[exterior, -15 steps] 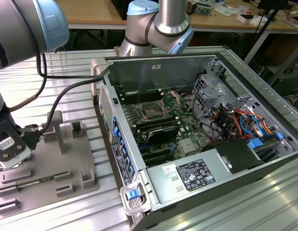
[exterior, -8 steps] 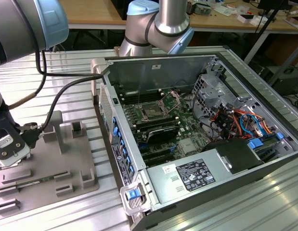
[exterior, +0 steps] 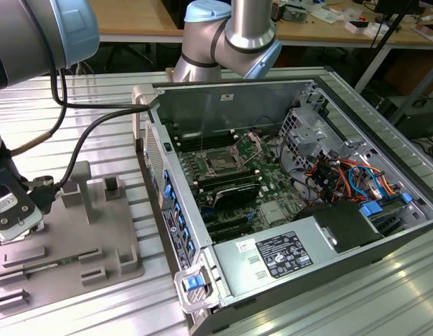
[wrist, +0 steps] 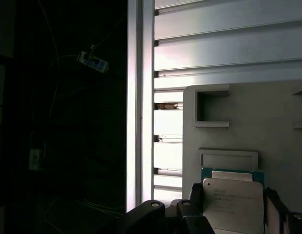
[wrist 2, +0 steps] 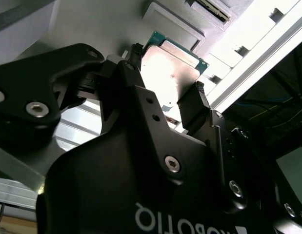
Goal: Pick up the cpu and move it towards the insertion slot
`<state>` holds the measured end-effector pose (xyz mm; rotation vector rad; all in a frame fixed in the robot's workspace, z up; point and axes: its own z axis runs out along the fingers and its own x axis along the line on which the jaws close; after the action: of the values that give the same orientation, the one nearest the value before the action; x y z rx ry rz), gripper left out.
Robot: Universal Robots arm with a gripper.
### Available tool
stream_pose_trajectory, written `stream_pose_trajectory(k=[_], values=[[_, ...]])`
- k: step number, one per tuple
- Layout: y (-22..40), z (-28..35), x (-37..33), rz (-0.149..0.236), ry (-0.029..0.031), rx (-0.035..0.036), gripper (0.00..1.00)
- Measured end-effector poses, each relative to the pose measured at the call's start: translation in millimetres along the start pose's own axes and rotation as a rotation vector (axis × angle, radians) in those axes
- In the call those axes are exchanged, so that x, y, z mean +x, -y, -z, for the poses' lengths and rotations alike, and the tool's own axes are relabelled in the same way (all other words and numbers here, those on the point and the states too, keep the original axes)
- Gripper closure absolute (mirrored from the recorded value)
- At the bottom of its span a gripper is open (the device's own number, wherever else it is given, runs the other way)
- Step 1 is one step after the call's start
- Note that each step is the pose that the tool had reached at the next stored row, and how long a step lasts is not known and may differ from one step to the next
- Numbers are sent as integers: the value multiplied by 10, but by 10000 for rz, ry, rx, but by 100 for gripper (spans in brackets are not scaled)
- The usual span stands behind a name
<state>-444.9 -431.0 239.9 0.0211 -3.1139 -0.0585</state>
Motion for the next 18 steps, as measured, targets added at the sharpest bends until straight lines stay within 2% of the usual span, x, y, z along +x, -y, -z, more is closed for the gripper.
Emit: stream_pose_trajectory(k=[18], values=[[0,58,-1,0,1,-1,45]])
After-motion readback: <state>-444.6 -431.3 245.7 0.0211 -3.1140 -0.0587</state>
